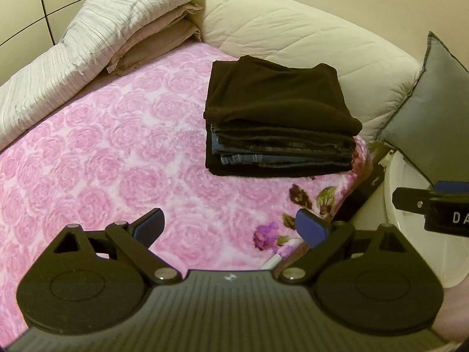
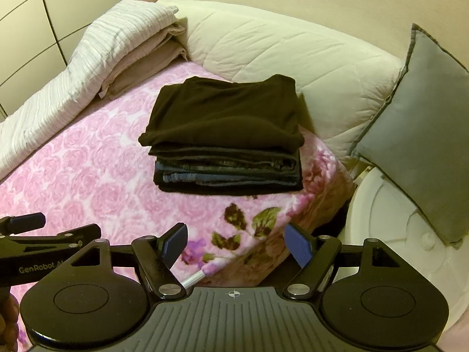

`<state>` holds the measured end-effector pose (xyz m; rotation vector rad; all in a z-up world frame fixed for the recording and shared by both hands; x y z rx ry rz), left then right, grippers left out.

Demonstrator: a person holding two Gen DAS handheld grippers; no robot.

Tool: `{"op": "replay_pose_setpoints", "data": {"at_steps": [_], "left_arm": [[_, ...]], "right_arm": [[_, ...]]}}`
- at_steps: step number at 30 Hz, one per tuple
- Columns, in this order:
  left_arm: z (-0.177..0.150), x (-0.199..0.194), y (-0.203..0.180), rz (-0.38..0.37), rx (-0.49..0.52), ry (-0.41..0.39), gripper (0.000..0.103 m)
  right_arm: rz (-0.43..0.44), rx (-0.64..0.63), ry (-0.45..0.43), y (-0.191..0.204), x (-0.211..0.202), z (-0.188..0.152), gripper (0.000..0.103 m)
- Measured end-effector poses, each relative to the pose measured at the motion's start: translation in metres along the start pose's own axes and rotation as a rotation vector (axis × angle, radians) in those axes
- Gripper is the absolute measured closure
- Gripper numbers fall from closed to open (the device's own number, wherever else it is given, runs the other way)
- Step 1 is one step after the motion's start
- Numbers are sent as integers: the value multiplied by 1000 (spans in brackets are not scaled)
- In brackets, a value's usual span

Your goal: Fold clothes

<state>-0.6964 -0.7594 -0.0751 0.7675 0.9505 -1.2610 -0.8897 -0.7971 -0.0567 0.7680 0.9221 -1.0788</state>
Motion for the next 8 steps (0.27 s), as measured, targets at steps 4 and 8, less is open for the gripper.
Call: {"op": "replay_pose_setpoints", "data": {"at_steps": [4,8], "left_arm": [[0,0,-1,3,4,-5,8],[-2,-2,-2,13,4,-33,8]], "right_arm": [[0,1,2,1,0,0,27],[0,3,4,1,0,-2,27]]}}
Point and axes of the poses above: each gripper's, at about its wrist camera, not at the fingertips, and x roughly the way its jaws point, y to its left, z to its top, the point moved 2 cm from there along x, roughly the way its jaws point, and after that the axes turned 11 degrees about y, right-handed, at the moved point
